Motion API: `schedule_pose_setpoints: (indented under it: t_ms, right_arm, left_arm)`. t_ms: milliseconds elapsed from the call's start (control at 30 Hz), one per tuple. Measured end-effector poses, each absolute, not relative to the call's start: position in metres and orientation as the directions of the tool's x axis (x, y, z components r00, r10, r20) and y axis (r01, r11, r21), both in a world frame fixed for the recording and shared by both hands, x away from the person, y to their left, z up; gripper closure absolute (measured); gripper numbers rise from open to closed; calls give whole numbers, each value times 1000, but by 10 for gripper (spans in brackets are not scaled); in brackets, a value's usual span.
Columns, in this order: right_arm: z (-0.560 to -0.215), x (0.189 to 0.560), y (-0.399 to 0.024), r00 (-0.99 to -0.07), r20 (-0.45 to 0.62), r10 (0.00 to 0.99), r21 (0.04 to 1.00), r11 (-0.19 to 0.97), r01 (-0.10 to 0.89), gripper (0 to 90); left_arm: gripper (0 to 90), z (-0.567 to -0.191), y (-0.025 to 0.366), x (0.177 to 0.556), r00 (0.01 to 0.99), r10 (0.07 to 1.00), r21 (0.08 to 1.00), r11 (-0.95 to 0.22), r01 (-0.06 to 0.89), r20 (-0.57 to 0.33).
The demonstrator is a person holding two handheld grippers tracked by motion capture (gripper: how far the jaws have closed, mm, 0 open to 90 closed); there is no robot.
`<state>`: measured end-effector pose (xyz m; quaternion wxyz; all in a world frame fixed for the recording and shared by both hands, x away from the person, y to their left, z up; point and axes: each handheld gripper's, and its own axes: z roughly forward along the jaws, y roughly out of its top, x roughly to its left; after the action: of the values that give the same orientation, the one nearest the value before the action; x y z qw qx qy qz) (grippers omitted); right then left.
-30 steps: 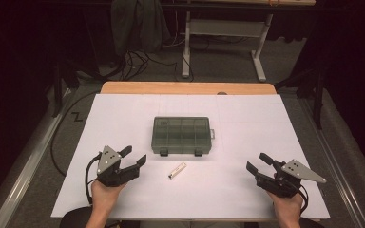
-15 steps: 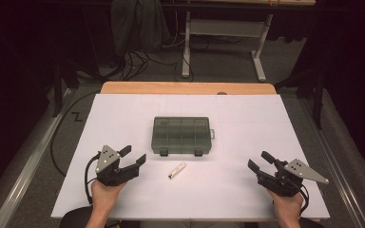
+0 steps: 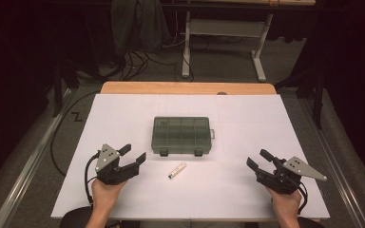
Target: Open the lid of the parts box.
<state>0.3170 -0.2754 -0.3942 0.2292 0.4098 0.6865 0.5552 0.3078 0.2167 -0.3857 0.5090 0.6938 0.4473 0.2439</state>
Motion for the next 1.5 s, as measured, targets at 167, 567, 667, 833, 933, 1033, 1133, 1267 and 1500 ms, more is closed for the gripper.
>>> schedule_pose_setpoints:
  t_ms: [167,567,667,833,933,1033,1133,1267,1500]
  right_arm:
    - [-395,321,-273,-563,126,817,950,65,307,359]
    - [-396,326,-270,-566,122,815,951,68,303,366]
    - [-397,327,-268,-572,114,812,949,81,304,365]
    - [-398,330,-261,-588,91,804,949,110,297,370]
    - [-399,331,-260,-590,90,803,948,113,298,372]
    - [-399,332,-259,-588,96,803,947,108,302,372]
    - [-399,333,-259,-589,94,803,948,109,300,371]
    - [-401,336,-257,-590,99,801,947,107,304,368]
    - [-402,342,-252,-597,92,797,945,119,305,370]
  left_arm:
    - [344,-386,216,309,486,866,923,-88,374,-115]
    - [345,-387,214,315,484,866,921,-80,382,-126]
    - [355,-388,212,320,491,862,915,-88,394,-128]
    - [357,-390,206,325,509,854,909,-119,400,-112]
    - [357,-391,205,327,509,854,908,-119,401,-112]
    - [357,-392,205,328,508,854,907,-119,403,-114]
    - [357,-392,205,329,508,854,907,-119,404,-114]
    - [357,-393,205,330,507,852,906,-105,410,-131]
    - [358,-394,206,332,501,855,905,-98,414,-136]
